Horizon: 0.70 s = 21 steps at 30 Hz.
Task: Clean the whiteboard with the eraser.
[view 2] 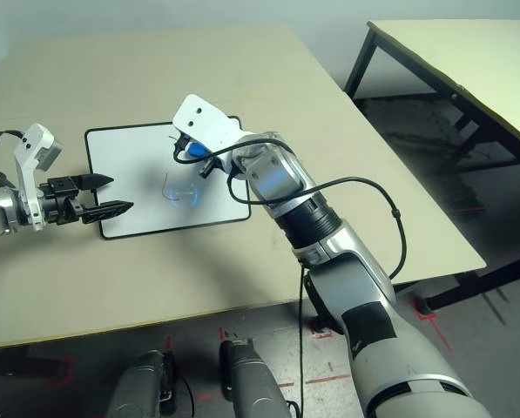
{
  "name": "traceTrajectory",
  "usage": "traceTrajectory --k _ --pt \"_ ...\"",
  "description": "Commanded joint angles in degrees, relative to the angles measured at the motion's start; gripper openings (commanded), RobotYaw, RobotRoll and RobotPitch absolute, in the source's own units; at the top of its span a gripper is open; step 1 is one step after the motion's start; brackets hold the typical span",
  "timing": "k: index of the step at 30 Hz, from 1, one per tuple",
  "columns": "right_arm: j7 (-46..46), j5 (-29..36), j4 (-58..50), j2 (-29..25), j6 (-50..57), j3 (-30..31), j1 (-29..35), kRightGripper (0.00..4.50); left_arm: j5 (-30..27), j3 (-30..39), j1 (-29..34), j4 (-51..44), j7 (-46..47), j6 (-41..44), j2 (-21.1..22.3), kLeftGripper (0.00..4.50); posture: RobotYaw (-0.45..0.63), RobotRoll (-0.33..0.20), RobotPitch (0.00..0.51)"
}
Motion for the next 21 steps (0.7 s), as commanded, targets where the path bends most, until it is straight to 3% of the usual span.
traceTrajectory --k 1,6,16,21 --pt "4.03 1.9 -11.25 -2.54 8.82 6.97 6.67 0.59 -0.5 0.11 0.44 -0.43 -0.07 0.44 0.31 4.5 -0.02 0.0 0.165" --pt "3.61 1.36 -10.99 -2.83 9.18 6.38 6.76 0.59 -0.33 -0.19 0.0 0.07 -0.11 0.39 0.23 4.5 -0.03 0.0 0.166" --pt "-4.51 -0.93 12.39 3.83 -5.43 -4.56 -7.11 0.59 -0.15 -0.3 0.03 0.27 -0.57 0.54 0.8 4.5 -0.03 0.0 0.167" --pt "0.27 0.38 3.86 3.62 0.68 0.67 -1.56 0.59 -0.31 -0.09 0.34 -0.12 -0.56 0.84 1.05 4.5 -0.02 0.0 0.167"
